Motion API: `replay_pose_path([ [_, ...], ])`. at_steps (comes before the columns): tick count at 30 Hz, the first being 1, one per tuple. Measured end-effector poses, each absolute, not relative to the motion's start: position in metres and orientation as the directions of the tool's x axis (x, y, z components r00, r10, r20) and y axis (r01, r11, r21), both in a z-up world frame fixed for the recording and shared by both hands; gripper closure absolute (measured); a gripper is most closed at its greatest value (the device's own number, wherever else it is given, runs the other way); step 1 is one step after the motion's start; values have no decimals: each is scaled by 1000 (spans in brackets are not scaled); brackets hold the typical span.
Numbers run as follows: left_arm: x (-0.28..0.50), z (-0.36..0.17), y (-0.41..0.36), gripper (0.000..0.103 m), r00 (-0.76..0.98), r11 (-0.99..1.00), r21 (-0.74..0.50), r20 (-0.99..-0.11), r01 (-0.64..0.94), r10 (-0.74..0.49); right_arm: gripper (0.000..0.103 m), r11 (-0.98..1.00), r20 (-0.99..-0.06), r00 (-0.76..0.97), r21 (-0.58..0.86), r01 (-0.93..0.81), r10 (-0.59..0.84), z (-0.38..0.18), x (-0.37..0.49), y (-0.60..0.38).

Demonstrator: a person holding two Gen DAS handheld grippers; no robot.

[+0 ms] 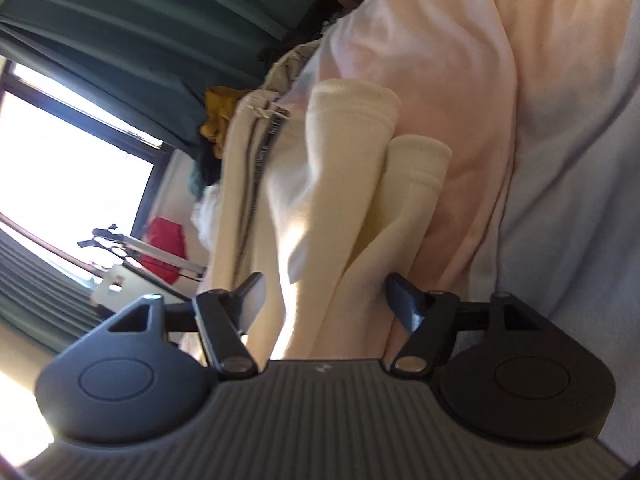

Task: Fold clothes

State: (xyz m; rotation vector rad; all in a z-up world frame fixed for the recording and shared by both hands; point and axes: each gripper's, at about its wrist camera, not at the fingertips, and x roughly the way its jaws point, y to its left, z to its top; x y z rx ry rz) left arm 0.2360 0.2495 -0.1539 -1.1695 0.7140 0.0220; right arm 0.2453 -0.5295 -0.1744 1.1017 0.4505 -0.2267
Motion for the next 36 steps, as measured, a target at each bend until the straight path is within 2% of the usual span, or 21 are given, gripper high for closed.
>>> replay_pose_path([
  [4,247,-156,271,36,799,390,-846,-498,-363,-337,28,462,-474,881,781,421,-1,-175,261,-528],
  [5,249,-156,275,43,801,389,-847,-496,-361,-336,26,467,-478,878,774,427,-12,-175,265,-528],
  [8,254,-158,287,63,806,385,-851,-489,-356,-335,29,506,-474,880,751,424,-35,-177,274,-525],
  [9,256,-158,291,67,808,384,-853,-486,-355,-334,35,528,-470,881,735,425,-53,-177,276,-523],
  [10,258,-159,295,74,809,382,-854,-484,-353,-333,51,545,-466,882,723,424,-68,-177,276,-523],
  [11,260,-159,300,80,811,381,-855,-481,-351,-333,73,555,-462,883,716,423,-77,-177,276,-524],
  [13,261,-156,306,87,816,383,-857,-476,-346,-328,87,567,-450,889,710,417,-90,-176,274,-527],
  [14,259,-152,309,90,824,383,-860,-467,-337,-322,91,558,-436,896,723,407,-88,-174,270,-529],
  [21,229,-121,321,92,870,415,-870,-401,-265,-285,93,482,-351,930,800,356,-104,-138,228,-532],
  [25,192,-106,318,92,880,402,-880,-382,-253,-281,93,449,-356,928,815,367,-112,-131,190,-529],
  [33,131,-91,289,91,820,405,-846,-483,-348,-305,95,377,-388,913,833,405,-123,-114,107,-547],
  [36,117,-94,282,89,801,442,-814,-526,-377,-285,95,405,-474,874,782,474,-108,-115,87,-548],
])
